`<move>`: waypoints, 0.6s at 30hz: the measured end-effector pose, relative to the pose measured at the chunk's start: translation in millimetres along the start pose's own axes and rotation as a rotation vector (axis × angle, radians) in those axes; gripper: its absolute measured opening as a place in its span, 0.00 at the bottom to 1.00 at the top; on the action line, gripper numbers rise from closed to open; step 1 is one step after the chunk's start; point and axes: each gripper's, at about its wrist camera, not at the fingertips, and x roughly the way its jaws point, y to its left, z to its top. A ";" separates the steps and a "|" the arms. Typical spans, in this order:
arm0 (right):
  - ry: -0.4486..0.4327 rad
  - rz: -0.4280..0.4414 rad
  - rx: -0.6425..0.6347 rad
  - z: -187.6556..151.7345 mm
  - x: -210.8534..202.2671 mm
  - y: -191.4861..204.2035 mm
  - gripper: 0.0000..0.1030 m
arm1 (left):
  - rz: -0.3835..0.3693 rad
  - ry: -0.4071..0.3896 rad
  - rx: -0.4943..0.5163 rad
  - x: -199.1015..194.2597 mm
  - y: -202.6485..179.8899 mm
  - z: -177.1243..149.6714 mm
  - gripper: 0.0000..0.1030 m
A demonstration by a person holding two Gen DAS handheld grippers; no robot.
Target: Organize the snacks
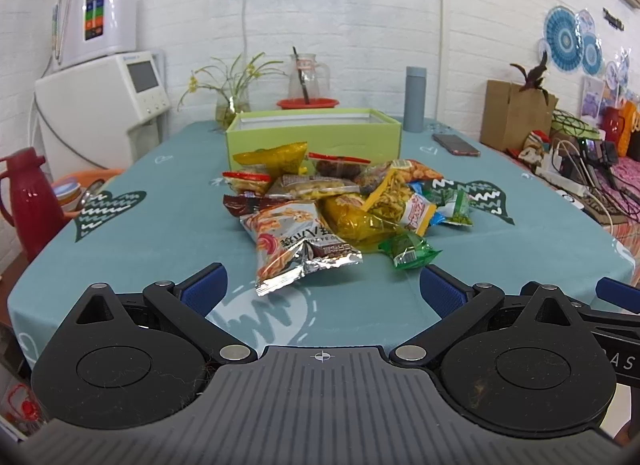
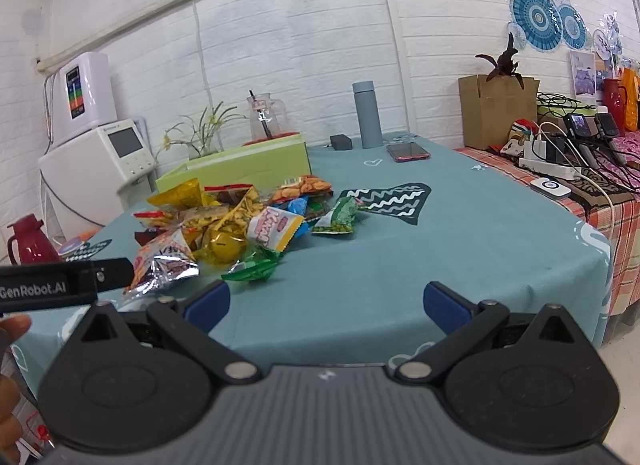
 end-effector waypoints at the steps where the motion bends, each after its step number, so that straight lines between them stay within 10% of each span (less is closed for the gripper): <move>1: 0.000 0.000 0.000 0.1 0.0 0.0 1.00 | -0.001 0.001 0.002 0.1 -0.4 -0.4 0.90; 18: 0.004 0.004 -0.003 -0.8 0.8 0.2 1.00 | -0.020 0.005 0.004 -0.7 -2.0 2.8 0.90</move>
